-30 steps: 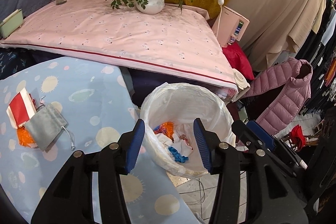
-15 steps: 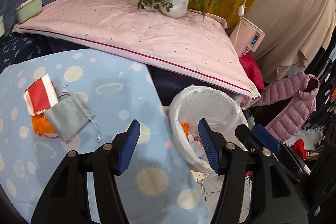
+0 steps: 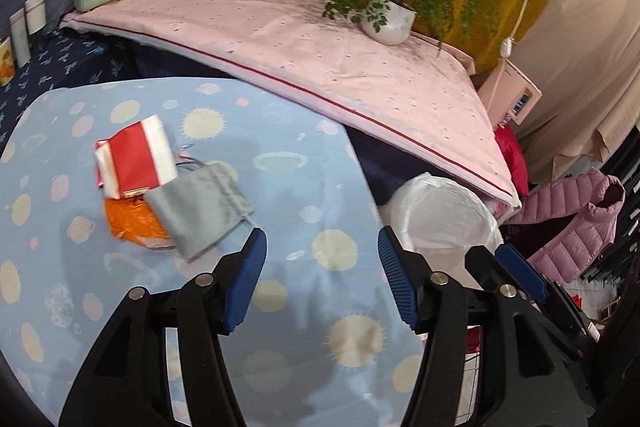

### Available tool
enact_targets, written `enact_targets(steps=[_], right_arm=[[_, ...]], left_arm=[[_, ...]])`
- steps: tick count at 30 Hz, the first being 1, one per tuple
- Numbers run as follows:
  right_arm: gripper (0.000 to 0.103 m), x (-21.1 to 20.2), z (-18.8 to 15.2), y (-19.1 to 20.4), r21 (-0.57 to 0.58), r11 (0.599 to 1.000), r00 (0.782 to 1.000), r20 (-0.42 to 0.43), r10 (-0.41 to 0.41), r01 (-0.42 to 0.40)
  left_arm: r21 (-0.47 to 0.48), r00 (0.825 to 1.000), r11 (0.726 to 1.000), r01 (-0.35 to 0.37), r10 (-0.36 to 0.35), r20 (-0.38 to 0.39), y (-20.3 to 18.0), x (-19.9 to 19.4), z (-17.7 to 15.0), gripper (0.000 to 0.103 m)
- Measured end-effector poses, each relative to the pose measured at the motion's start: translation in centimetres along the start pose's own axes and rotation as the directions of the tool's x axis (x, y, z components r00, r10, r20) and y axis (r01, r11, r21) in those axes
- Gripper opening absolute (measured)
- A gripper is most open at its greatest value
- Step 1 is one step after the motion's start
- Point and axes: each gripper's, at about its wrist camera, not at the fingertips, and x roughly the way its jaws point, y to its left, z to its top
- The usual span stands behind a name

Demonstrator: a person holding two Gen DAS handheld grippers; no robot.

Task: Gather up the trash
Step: 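Move both grippers back to the cups and grey pouch, then grasp the red-and-white paper cup with the left gripper while the right gripper grasps the grey pouch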

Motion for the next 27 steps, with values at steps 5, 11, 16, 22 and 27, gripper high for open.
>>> enact_targets(steps=[5,11,16,22,27], right_arm=[[0.048,1.2,-0.5,2.8,-0.036,0.999,0.999,-0.025,0.029,-0.029],[0.052,3.2,-1.6,6.4,-0.079,0.994,0.995,-0.063,0.073,-0.077],[0.052,5.5,-2.7,9.2,-0.103,0.987,0.987,-0.112,0.112,-0.123],[0.052,8.3,-3.7,12.1,-0.128,0.978,0.976,-0.164,0.145,-0.166],[0.052,11.1,-4.3,14.1,-0.129,0.973,0.965,-0.209,0.16,-0.189]], left_arm=[[-0.046,0.998,0.997,-0.064,0.064,-0.001,3.8,-0.2,-0.4,0.061],[-0.106,0.988,0.982,-0.157,0.157,-0.006,8.9,-0.5,-1.0,0.062],[-0.153,0.973,0.961,-0.229,0.23,-0.012,13.1,-0.8,-1.2,0.062],[-0.194,0.965,0.946,-0.26,0.26,-0.029,16.2,-0.4,-1.3,0.062],[-0.213,0.961,0.937,-0.276,0.273,-0.045,18.2,0.2,-1.3,0.062]])
